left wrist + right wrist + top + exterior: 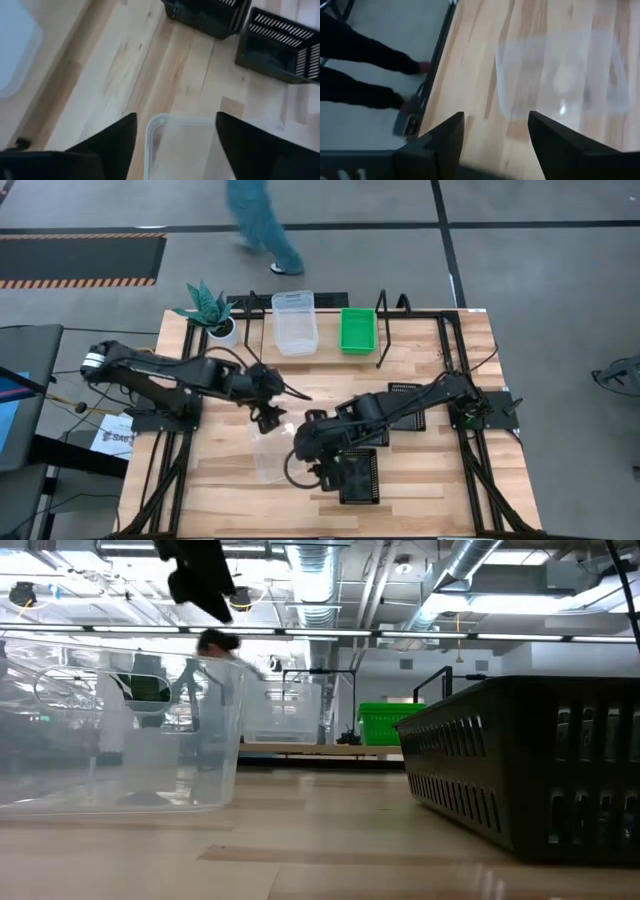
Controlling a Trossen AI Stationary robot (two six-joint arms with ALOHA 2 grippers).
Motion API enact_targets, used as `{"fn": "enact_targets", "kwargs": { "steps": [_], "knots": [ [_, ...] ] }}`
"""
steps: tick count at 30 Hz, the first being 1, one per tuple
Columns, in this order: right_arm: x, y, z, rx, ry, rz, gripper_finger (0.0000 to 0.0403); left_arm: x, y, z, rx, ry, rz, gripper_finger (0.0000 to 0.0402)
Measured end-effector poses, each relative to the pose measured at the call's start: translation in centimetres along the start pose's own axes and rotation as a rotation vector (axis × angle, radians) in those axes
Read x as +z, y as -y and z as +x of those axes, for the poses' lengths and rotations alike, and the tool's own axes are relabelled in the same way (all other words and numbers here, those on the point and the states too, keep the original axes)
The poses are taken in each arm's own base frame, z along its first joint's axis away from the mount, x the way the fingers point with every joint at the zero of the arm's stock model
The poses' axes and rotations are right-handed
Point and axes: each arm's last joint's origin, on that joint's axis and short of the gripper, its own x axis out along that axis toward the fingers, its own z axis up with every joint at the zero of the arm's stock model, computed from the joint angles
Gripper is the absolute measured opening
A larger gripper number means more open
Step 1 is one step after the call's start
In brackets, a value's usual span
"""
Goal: Stack baskets on shelf by color
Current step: Stack the transparent bin on top of the stacked transparent bins on the shelf
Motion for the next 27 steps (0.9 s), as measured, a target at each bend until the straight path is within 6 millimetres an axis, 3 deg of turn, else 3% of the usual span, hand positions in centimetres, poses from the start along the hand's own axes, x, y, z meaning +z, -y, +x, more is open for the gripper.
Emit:
{"fn": "enact_targets", "kwargs": {
  "steps": [3,7,13,20,27],
  "knots": [
    [0.5,0.2,1.0,-0.002,0.079,-0.061,0.0241,-0.1,-0.5,-2.9,0.009,-0.021,-0.049,0.0287],
    [0.5,0.6,2.9,-0.001,0.137,-0.096,0.0233,-0.7,-0.6,-7.2,-0.025,-0.002,-0.133,0.0291],
    [-1.2,0.5,6.8,0.008,0.157,-0.141,0.0231,-2.6,-0.2,-11.5,-0.126,0.101,-0.269,0.0286],
    [-4.2,0.9,10.8,-0.006,0.15,-0.148,0.0231,-4.1,1.0,-13.0,-0.169,0.136,-0.262,0.0284],
    [-6.8,1.5,12.9,-0.035,0.093,-0.177,0.023,-4.8,2.1,-13.1,-0.202,0.111,-0.27,0.0284]
  ]
}}
